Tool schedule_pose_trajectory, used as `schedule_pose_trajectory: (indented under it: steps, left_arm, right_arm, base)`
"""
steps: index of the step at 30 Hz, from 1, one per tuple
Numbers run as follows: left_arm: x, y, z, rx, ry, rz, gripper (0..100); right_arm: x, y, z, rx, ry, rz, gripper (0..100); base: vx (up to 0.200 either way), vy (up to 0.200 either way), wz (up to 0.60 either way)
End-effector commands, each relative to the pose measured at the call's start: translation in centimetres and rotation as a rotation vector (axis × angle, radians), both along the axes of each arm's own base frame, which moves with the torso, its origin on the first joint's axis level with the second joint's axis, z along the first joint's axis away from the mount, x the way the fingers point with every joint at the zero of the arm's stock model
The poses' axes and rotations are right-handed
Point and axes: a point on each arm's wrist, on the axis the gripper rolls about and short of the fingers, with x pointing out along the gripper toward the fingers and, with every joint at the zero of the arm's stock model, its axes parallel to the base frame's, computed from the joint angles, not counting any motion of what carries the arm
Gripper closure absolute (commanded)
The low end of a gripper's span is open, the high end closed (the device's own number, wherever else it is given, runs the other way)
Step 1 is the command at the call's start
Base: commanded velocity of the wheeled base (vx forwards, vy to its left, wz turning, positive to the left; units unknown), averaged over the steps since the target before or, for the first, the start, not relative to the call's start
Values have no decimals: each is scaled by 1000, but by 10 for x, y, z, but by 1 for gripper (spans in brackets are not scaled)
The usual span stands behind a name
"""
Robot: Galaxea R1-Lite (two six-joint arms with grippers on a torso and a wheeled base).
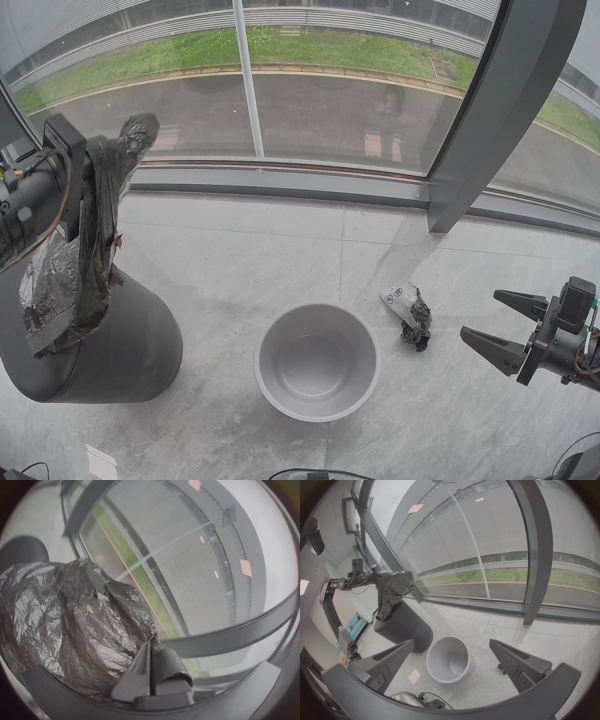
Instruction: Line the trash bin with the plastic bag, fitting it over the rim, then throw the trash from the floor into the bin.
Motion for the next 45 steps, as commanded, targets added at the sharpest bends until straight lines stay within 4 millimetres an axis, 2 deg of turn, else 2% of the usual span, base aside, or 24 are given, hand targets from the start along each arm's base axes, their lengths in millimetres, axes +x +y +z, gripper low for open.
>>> schedule_pose_trajectory:
  steps: [1,4,9,14,15,17,18,22,24,25,26,30,35,45]
  left_arm:
    - [-33,1,43,-199,-18,-271,100]
    - [-31,-1,44,-204,-18,-285,100]
    - [-21,-18,48,-227,-10,-299,100]
    - [-18,-30,42,-225,23,-321,100]
    - [-13,-35,39,-224,44,-327,100]
    - [-13,-35,39,-224,44,-327,100]
    - [-8,-41,34,-229,72,-348,100]
    - [-12,-49,34,-229,82,-402,100]
    - [-15,-51,35,-230,81,-416,100]
    - [-15,-51,35,-230,81,-416,100]
    - [-16,-51,36,-233,78,-424,100]
    - [-18,-51,38,-249,82,-428,100]
    - [-20,-50,39,-253,78,-432,100]
    - [-25,-45,43,-270,47,-439,100]
  right_arm:
    - [15,48,15,55,21,0,0]
    - [15,61,18,56,20,19,0]
    - [22,81,11,43,34,54,0]
    - [26,95,2,49,21,61,0]
    - [30,103,-4,41,27,67,0]
    - [30,103,-4,41,27,67,0]
    - [39,116,-10,49,20,77,0]
    - [47,140,-19,56,8,91,0]
    - [51,153,-22,52,8,84,0]
    - [51,153,-22,52,8,84,0]
    - [55,168,-26,49,6,76,0]
    - [53,188,-30,49,8,111,0]
    - [50,202,-38,33,14,122,0]
    - [59,223,-57,10,17,69,0]
  base:
    - [0,0,0]
    - [0,0,0]
    - [0,0,0]
    - [0,0,0]
    - [0,0,0]
    - [0,0,0]
    - [0,0,0]
    - [0,0,0]
    - [0,0,0]
    - [0,0,0]
    - [0,0,0]
    - [0,0,0]
    - [0,0,0]
    - [0,0,0]
